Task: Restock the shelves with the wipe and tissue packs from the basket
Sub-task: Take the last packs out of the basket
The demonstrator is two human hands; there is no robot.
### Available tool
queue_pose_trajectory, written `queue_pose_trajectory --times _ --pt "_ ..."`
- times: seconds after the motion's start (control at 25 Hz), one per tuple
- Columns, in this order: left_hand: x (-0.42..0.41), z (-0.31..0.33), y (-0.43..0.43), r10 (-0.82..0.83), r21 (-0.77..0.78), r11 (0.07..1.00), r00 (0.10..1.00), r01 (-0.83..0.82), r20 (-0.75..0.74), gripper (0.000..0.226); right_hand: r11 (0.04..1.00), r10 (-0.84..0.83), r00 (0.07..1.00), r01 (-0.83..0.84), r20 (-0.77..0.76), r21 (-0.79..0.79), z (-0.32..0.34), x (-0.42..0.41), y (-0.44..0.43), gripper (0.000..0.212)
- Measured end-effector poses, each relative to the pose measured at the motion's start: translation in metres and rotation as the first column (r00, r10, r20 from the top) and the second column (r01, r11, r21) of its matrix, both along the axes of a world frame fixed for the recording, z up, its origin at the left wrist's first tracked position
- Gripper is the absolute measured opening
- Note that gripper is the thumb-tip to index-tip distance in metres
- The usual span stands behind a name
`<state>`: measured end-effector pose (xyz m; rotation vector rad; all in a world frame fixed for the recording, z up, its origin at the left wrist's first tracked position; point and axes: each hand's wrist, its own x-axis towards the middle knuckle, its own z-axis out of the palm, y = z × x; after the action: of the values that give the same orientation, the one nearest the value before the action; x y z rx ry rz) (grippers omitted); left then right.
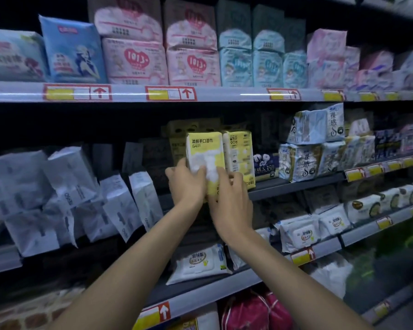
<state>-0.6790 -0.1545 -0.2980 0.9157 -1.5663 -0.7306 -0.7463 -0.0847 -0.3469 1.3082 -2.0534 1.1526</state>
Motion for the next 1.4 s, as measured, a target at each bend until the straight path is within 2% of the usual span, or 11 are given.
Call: queue_pose_trajectory --times 0.12,0.4,0.6,0.76,0.96,1.16,1.4 --pt "0.005 -0.006 0.006 0.037 0.035 0.999 0.993 -0.041 0.112 0.050 0.998 0.010 1.000 -0.009 -0.008 0.059 -0.004 0.006 0.006 0.066" --pt "0.018 -0.006 0.022 0.037 0.020 0.999 0.988 -0.041 0.148 0.068 0.997 0.029 0.998 -0.033 0.051 0.066 0.001 0.013 0.018 0.063" --pt "0.026 -0.012 0.028 0.034 -0.020 0.999 0.975 -0.030 0.220 0.052 0.998 0.052 0.991 -0.056 0.120 0.037 0.004 0.016 0.023 0.054" --pt "0.024 -0.013 0.028 0.071 -0.043 0.997 0.973 -0.063 0.220 0.034 0.984 0.174 0.948 -0.175 0.267 -0.019 0.011 0.020 0.016 0.058" --pt "0.018 -0.004 0.021 0.085 -0.070 0.995 0.980 -0.073 0.179 0.038 0.975 0.220 0.927 -0.209 0.304 -0.069 0.021 0.017 0.002 0.063" --pt "0.012 -0.006 0.012 0.061 0.003 0.998 0.994 -0.061 0.086 0.041 0.967 0.251 0.911 -0.249 0.328 -0.047 0.019 0.012 -0.007 0.061" --pt "0.015 -0.004 0.015 0.025 -0.005 1.000 0.988 -0.025 0.149 0.049 0.976 0.207 0.936 -0.218 0.286 0.006 0.016 0.011 -0.008 0.060"
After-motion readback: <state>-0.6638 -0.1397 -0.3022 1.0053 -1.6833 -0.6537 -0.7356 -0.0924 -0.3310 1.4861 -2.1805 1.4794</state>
